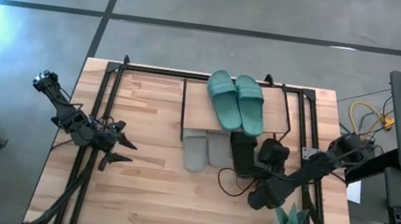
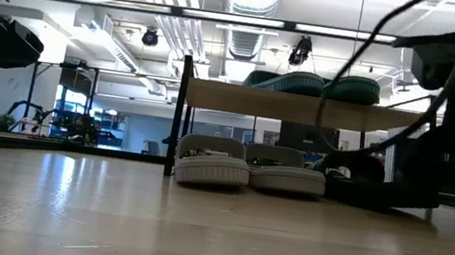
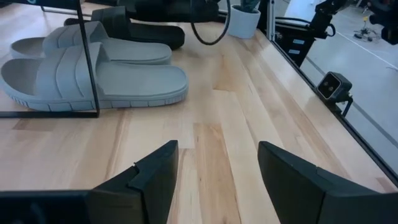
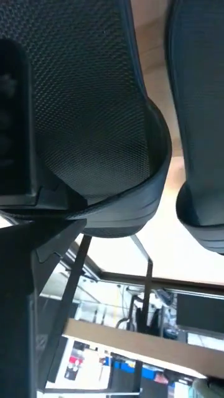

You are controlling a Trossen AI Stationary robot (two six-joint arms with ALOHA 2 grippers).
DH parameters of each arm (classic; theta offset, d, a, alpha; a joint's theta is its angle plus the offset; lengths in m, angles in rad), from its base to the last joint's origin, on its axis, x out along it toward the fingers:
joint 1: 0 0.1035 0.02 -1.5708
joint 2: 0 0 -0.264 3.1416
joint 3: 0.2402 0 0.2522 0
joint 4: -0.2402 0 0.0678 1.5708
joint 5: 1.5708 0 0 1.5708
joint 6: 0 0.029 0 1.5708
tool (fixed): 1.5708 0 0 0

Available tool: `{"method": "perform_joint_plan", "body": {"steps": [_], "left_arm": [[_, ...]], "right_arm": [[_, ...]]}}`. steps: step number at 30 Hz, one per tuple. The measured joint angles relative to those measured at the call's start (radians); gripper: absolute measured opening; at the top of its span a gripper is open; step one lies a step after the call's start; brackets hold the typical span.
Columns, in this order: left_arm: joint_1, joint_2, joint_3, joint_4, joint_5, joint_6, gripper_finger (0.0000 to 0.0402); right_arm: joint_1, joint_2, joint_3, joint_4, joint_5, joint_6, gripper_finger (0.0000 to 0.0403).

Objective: Pick and place slides into the shelf
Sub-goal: Put the black slide under the shelf

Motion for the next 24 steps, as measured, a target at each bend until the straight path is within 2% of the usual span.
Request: {"method": "perform_joint_plan", "body": {"steps": [4, 14, 20, 24], "left_arm": [[0.0, 0.0, 0.0, -0.001, -0.006, 0.002, 0.0207], [0.0, 0.002, 0.0, 0.0, -0.083, 0.003, 0.0207], [0.0, 0.002, 0.0, 0.0, -0.129, 0.003, 0.0207], [0.0, 0.0, 0.0, 0.001, -0.158, 0.003, 0.0207]], "right_arm": [[0.002, -0.022, -0.035, 0.031, 0.009, -0.027, 0.0013], [0.003, -0.053, -0.167, 0.313, 0.015, -0.273, 0.0013], [-0.003, -0.071, -0.172, 0.34, 0.146, -0.3, 0.0013], [-0.009, -0.093, -0.172, 0.343, 0.163, -0.294, 0.0013]]}}
